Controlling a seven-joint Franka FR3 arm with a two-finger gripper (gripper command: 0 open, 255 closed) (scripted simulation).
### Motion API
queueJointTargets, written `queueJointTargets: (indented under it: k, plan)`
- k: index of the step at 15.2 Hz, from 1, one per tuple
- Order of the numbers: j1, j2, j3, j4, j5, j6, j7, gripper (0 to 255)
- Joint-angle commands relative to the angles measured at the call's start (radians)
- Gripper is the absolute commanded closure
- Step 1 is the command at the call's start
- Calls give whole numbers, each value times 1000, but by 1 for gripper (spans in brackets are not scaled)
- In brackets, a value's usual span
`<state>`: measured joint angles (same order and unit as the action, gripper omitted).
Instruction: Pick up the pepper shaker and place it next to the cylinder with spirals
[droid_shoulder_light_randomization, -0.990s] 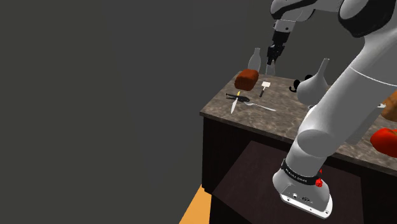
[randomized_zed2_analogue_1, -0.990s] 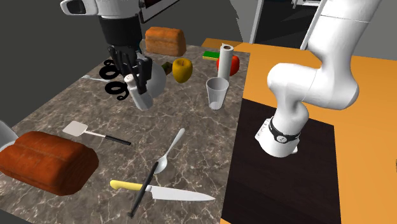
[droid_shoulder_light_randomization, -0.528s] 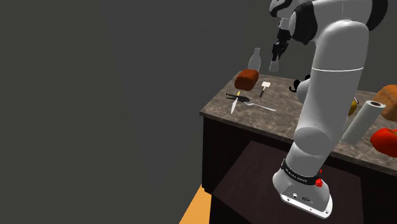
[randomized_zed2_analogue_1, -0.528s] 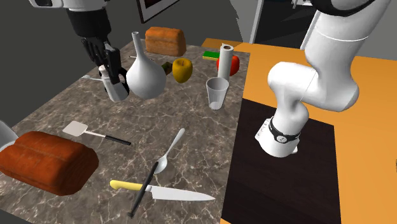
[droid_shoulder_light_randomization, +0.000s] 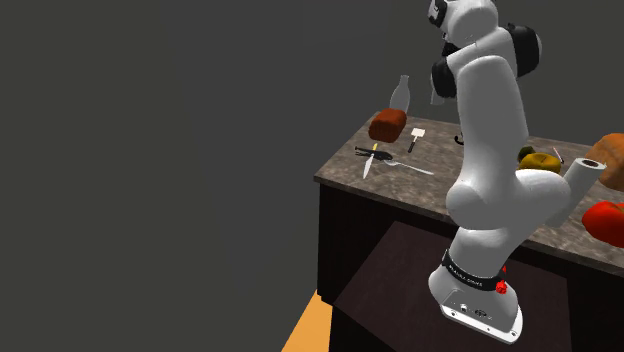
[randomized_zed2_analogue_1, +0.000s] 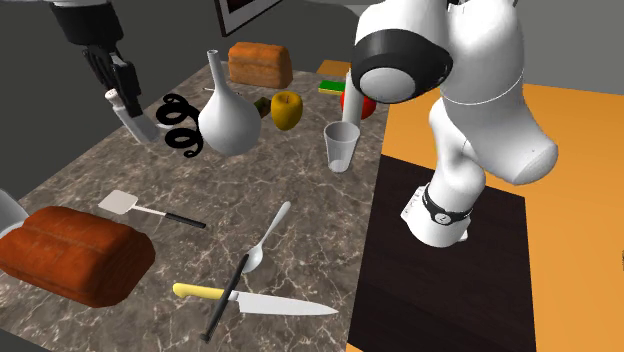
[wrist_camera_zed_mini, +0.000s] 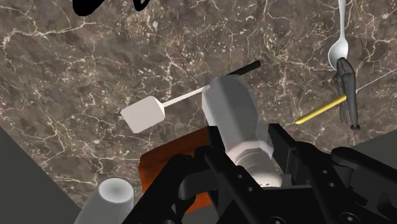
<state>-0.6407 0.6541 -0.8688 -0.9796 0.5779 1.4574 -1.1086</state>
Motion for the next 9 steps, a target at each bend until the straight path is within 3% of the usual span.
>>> queueJointTargets:
  k: [1, 4, 9]
  plan:
    - [-246, 202, 87, 415, 104, -153, 57, 255]
    - [-155, 141, 61, 225, 69, -60, 14, 255]
    - [-79, 104, 38, 62, 50, 37, -21, 255]
